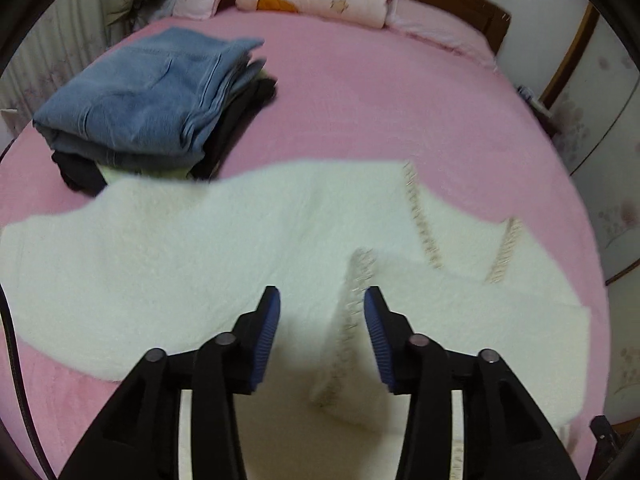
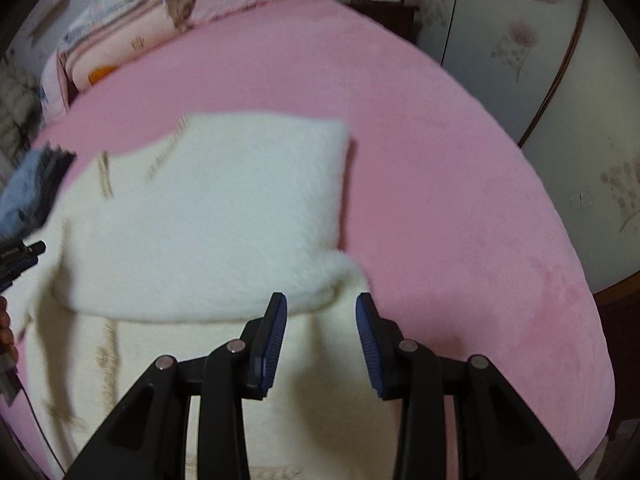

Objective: Fold large clothes

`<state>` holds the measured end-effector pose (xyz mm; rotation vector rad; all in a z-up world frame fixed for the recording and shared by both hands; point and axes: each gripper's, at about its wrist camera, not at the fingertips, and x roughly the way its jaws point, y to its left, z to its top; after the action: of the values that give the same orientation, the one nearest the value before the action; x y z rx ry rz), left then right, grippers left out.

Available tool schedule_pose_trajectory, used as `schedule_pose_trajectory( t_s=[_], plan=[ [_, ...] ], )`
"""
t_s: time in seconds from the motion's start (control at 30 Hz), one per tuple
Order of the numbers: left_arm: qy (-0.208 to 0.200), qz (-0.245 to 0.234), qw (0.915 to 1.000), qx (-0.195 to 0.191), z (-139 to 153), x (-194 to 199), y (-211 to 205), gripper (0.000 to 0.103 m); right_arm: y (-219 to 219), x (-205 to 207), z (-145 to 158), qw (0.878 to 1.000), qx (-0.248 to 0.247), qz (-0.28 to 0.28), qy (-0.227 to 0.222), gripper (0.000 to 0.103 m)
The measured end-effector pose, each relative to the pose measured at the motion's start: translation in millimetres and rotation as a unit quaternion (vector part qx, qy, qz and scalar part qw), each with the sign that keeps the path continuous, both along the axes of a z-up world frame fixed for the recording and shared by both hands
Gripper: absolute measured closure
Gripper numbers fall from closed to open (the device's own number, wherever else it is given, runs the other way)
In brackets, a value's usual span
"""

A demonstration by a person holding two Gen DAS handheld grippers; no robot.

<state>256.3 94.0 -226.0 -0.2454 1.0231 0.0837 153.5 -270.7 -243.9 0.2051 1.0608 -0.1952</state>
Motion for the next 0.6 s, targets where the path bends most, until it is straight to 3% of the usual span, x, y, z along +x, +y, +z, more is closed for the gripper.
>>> schedule_pose_trajectory(
  t_s=[0.17,0.3,0.33,0.37,0.4,0.5,0.6],
  plan=[
    [0.003,-0.058,0.9983,0.005,-8.6,10.6,-42.3,0.059,32.6,32.8,-7.3,0.998,0.008,0.059,-0.001,0.069],
    [0.055,-0.064,0.9959,0.034,-54.5,28.4,-63.2,0.059,32.9,55.5,-44.5,0.997,-0.014,0.055,0.042,0.080],
    [0.071,-0.057,0.9950,0.041,-66.5,32.8,-62.3,0.059,24.1,57.4,-56.5,0.997,-0.030,0.038,0.060,0.084],
    [0.079,-0.055,0.9944,0.044,-74.7,33.9,-61.2,0.059,15.3,57.2,-65.4,0.997,-0.020,0.029,0.068,0.097],
    [0.077,-0.059,0.9942,0.046,-78.0,35.3,-61.0,0.059,6.8,55.9,-69.2,0.997,-0.008,0.021,0.071,0.103],
    [0.083,-0.087,0.9906,0.065,-69.5,35.1,-67.5,0.059,-7.2,51.1,-64.0,0.997,0.028,0.004,0.075,0.103],
    [0.091,-0.106,0.9886,0.057,-51.1,29.9,-69.6,0.053,-4.6,43.9,-45.1,0.996,0.036,-0.005,0.078,0.100]
  ],
)
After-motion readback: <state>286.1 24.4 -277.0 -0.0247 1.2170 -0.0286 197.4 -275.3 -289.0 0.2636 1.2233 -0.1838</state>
